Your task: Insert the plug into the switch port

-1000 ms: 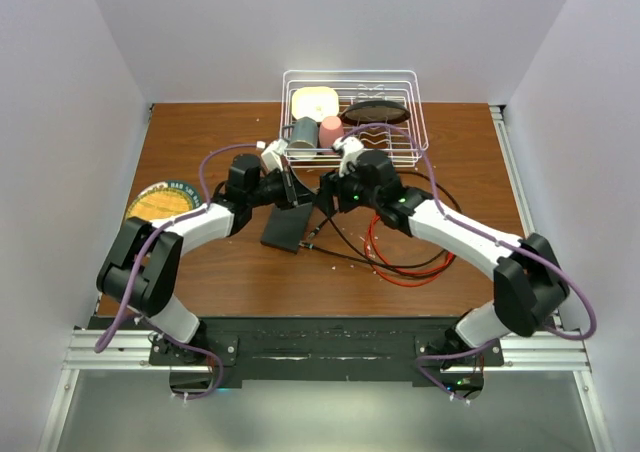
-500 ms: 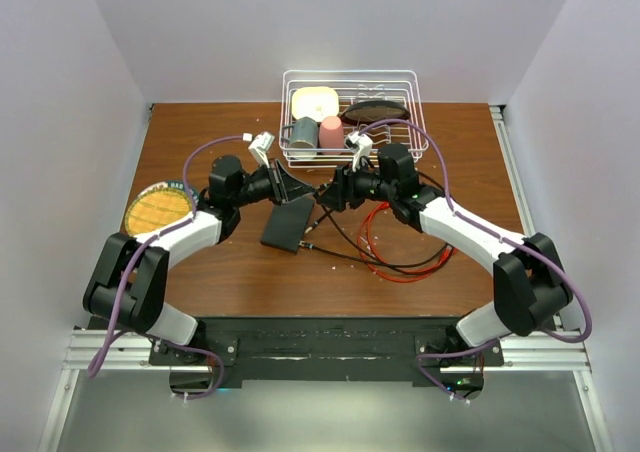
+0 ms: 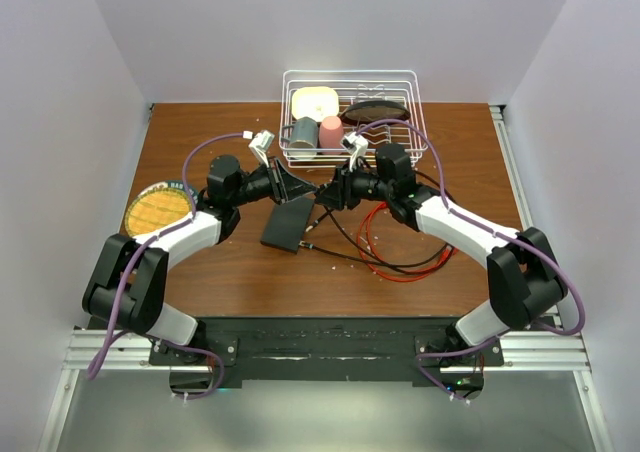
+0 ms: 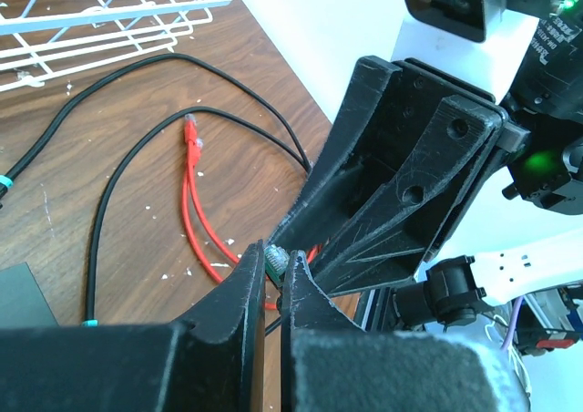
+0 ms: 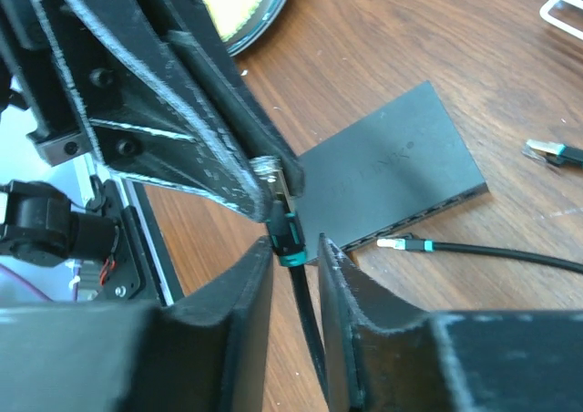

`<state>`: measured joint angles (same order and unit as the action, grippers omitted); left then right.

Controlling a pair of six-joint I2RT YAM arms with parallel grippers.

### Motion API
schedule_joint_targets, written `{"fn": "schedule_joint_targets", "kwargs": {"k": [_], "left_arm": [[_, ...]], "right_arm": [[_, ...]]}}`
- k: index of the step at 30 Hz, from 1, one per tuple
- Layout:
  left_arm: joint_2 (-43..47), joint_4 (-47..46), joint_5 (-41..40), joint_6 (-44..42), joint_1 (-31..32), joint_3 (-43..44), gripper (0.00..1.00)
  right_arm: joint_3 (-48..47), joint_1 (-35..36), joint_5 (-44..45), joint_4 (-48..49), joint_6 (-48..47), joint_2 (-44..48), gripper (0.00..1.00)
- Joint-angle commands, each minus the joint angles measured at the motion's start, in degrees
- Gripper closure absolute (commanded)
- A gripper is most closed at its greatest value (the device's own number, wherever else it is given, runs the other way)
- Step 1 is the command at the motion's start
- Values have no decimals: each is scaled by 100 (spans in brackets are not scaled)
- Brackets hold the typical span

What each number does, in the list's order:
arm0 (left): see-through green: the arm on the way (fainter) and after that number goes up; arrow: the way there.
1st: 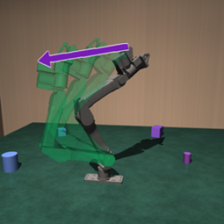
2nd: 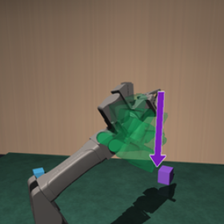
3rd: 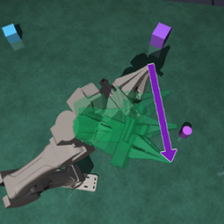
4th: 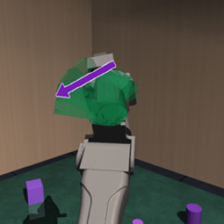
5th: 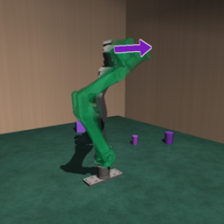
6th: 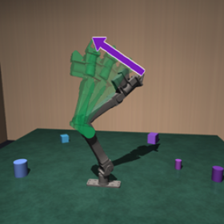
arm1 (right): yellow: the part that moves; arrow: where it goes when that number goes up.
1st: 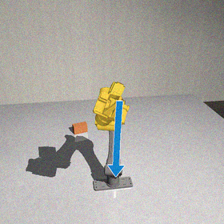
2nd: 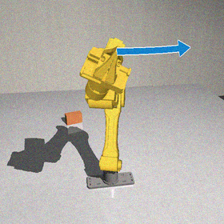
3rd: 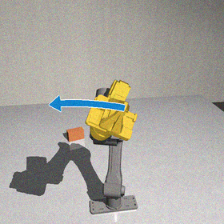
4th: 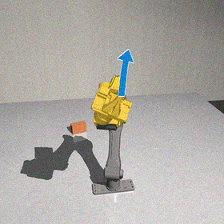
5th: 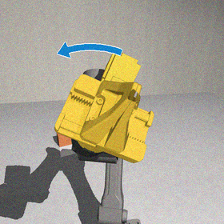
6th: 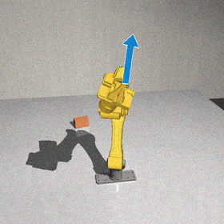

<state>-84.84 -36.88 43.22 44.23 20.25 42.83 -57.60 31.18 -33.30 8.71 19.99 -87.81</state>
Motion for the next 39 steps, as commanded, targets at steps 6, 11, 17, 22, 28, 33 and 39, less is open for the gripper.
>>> {"fn": "schedule_joint_targets", "kwargs": {"k": [6,11,17,22,28,33,39], "left_arm": [[82,-407,222,77,-39,-29,100],[116,-407,213,77,-39,-90,100],[143,-434,187,77,-39,-126,100],[117,-425,195,60,-56,-135,69],[344,-372,3,174,-276,-283,22],[582,-57,-243,52,-609,-416,4],[802,1882,-1532,-810,-645,-39,0]], "right_arm": [[-5,20,34,263,110,89,80],[4,20,113,254,111,159,82],[3,20,139,184,40,220,100],[3,20,262,-79,-135,273,100],[56,20,411,-299,-276,300,100],[56,37,535,-475,-416,247,100],[-75,187,930,-853,-671,54,100]]}}
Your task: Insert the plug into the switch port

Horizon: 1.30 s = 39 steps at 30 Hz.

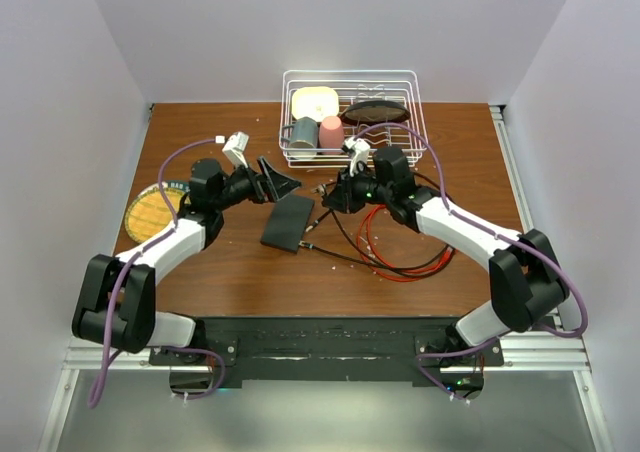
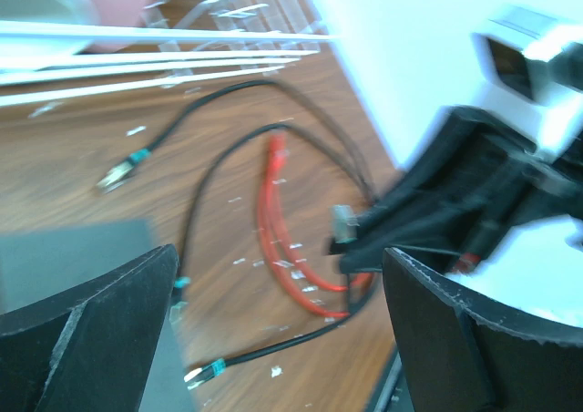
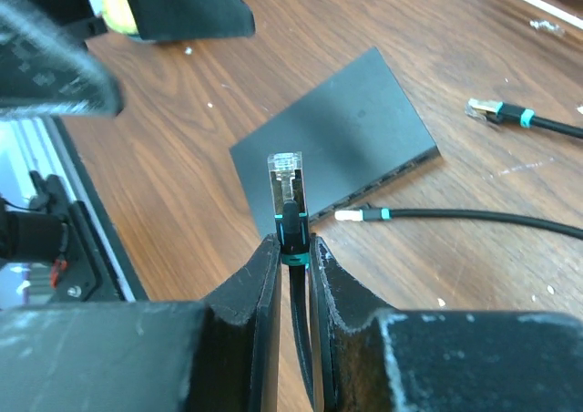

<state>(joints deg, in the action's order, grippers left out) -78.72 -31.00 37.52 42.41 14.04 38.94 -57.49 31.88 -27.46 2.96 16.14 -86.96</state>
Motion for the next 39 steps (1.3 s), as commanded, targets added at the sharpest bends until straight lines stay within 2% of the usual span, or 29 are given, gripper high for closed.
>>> {"fn": "schedule_joint_targets", "kwargs": {"k": [1,6,9,18,28,39], "left_arm": [[173,1534,-1166,-794,-24,421,0],[-99,2597,-2027,-1243,-24,764,0],[-284,2801,-2134,-1332,-24,817,0],[-469,2819,-2038,-1350,-24,677,0],[-794,2872,-1950,-1367,-24,720,0],[-988,2889,-1915,-1367,-24,773,0]], "right_arm": [[-104,169,399,-279,-296,-75,100],[-200,327,837,-647,-436,-339,100],[-376,503,1215,-936,-498,-681,100],[-772,731,1463,-1122,-480,-1560,100],[-790,996,1648,-1316,-814,-1860,100],[-1307,1233,1859,-2290,-1438,-2272,100]]}}
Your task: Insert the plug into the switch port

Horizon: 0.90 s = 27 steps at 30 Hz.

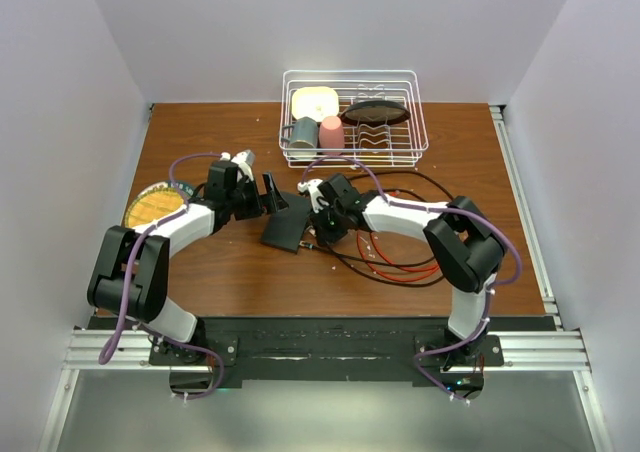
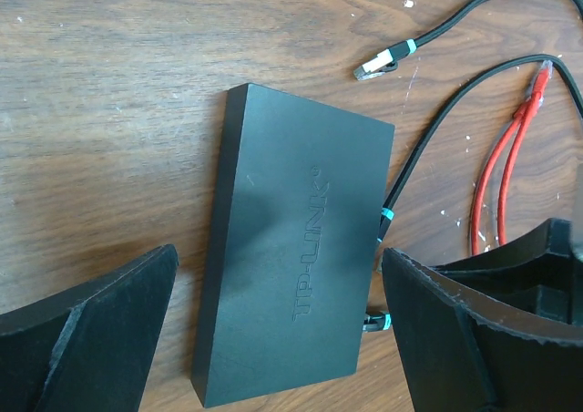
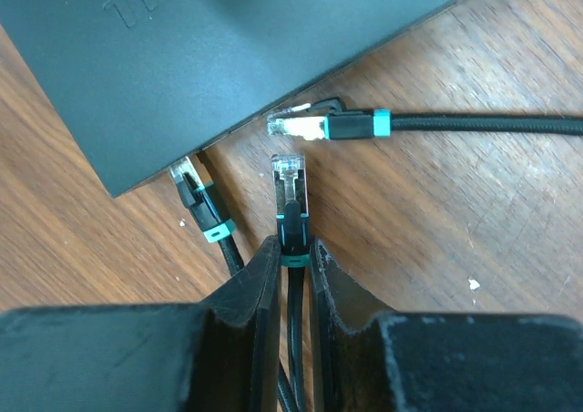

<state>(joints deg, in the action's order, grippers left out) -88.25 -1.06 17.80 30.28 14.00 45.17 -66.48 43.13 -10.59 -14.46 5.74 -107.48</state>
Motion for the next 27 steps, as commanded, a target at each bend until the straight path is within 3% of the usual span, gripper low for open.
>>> {"fn": "schedule_joint_targets", "kwargs": {"k": [1,11,19,27], "left_arm": [[-43,-105,48,-154,-20,159,0],[-403,97,-207,-110,-20,343,2],[-843,-26,179,4,-20,423,3],[-791,1,127,-40,-20,379,3]], "right_arm": [[-514,134,189,-628,-424,-255,100],[-1051,599,119,-1103,-512,-537,100],[-1446,942,-110,-1024,-310,-633,100],[-1324,960,188,-1121,-319,-634,100]]}}
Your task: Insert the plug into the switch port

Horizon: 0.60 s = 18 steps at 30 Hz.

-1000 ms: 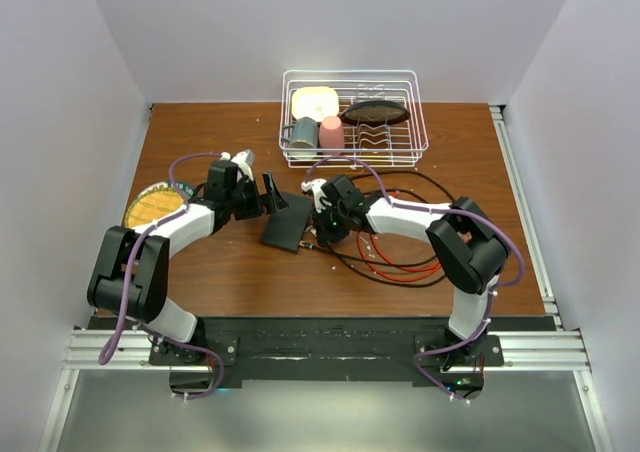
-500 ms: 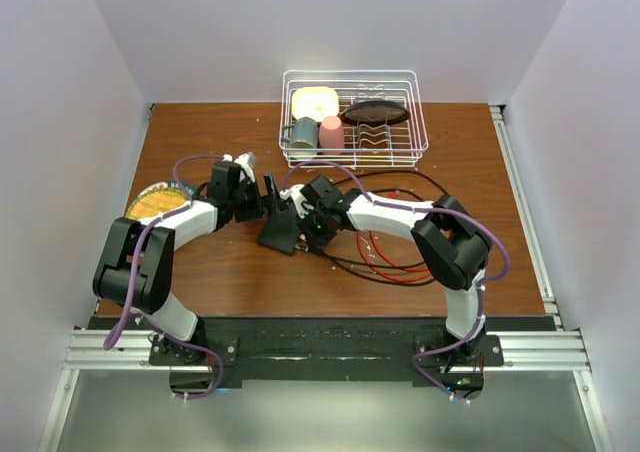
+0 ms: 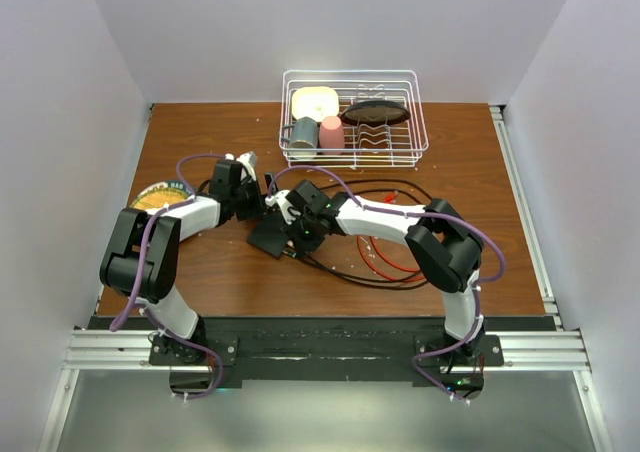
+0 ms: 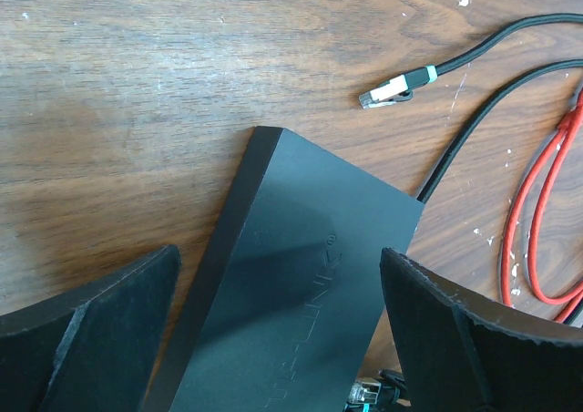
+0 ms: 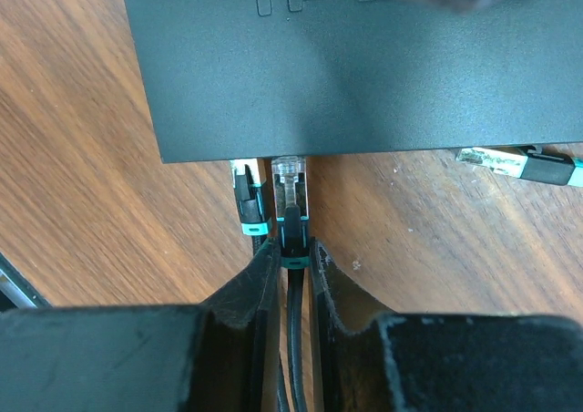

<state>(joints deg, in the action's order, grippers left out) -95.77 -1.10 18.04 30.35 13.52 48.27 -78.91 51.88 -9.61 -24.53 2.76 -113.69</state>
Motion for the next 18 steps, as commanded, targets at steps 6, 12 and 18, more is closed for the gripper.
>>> {"fn": "schedule_joint_targets", "kwargs": {"k": [6,12,18], "left_arm": [[-47,-21,94,-47,28,33,3],[5,-57,147,-64,28,-37,4],[190,-162,155,-73,28,-239,8]], "right_arm": [[113,77,494,-52,4,171,100],[201,59,644,36,101,189,100],[403,-28,662,221,189,347,100]]}}
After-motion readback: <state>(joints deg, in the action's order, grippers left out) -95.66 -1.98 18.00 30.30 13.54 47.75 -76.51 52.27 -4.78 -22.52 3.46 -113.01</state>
